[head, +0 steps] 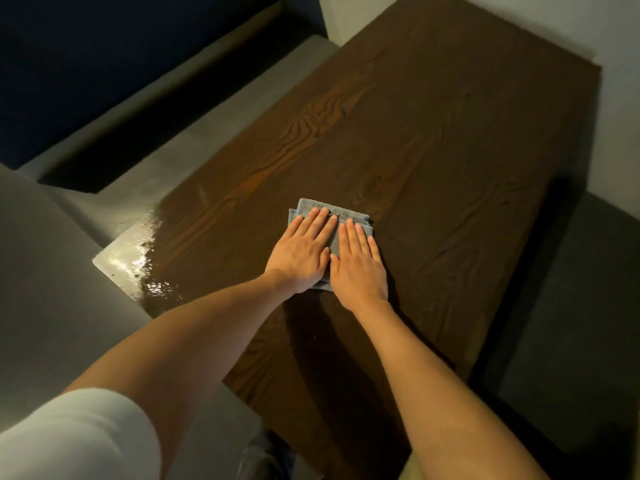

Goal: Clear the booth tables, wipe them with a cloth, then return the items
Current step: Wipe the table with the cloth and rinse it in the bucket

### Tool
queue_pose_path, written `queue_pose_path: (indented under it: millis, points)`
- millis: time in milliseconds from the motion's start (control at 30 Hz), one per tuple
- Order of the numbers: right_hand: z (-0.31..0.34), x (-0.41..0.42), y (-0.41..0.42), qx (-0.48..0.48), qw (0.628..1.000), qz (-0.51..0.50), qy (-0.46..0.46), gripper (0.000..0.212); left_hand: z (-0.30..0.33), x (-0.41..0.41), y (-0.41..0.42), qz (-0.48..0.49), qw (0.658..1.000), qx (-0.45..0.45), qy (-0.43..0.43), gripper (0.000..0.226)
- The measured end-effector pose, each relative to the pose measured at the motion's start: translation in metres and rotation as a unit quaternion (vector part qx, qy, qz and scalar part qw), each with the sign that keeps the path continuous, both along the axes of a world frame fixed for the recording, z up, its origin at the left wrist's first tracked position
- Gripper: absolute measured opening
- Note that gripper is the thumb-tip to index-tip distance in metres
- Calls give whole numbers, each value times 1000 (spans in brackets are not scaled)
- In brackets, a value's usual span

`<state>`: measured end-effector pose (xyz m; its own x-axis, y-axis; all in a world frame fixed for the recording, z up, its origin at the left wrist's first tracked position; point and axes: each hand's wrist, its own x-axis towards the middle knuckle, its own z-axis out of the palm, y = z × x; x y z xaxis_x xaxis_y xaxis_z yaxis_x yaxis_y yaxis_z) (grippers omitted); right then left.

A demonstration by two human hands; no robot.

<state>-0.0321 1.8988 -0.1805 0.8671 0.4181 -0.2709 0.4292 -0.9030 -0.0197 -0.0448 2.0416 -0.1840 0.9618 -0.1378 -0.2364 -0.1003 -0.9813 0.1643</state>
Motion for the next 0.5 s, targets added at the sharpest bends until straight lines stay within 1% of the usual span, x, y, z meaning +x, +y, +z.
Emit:
queue_pose_path:
  millis: [133,333,500]
  points:
    - [0,-14,-61,-17,998,-61,-6,62,3,5,-59,-64,998,-15,5,60]
    - [-3,-47,-150,-31,987,-159,-10,61,1,-3,-153,-148,989,-15,0,60]
    - [-6,-84,-179,-26,980,-196,-14,61,-2,-30,-188,-172,985,-21,9,60]
